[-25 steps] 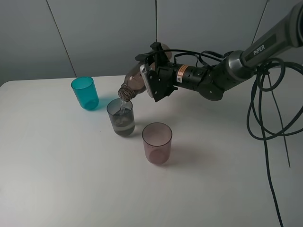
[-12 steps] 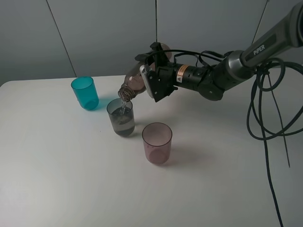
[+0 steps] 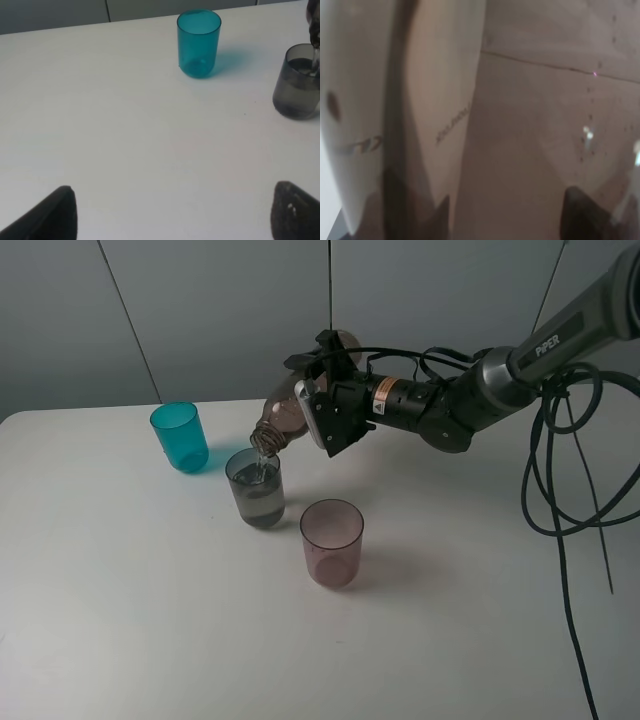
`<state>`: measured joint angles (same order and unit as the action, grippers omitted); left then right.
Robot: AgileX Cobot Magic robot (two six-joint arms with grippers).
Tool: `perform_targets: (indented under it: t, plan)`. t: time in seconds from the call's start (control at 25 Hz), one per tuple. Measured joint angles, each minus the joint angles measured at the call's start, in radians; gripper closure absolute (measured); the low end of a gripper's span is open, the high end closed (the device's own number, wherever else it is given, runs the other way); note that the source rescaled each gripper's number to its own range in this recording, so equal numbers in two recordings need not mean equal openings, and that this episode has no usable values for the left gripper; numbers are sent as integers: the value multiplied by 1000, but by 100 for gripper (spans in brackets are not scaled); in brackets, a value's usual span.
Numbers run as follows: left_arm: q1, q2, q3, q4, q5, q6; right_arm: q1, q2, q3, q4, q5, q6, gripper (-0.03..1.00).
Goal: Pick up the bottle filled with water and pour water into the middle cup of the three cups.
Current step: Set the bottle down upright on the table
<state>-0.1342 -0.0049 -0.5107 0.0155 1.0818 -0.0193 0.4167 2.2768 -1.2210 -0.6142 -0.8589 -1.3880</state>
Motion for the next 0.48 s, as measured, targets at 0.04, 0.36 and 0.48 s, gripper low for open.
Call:
perform_targets:
  t: [0.04, 0.36, 0.48]
  plan:
    - [0, 0, 0, 0, 0, 0, 0, 0, 0, 0, 0, -2, 96]
    - [0, 0, 0, 0, 0, 0, 0, 0, 0, 0, -2, -19, 96]
    - [0, 0, 0, 0, 0, 0, 0, 0, 0, 0, -2, -26, 96]
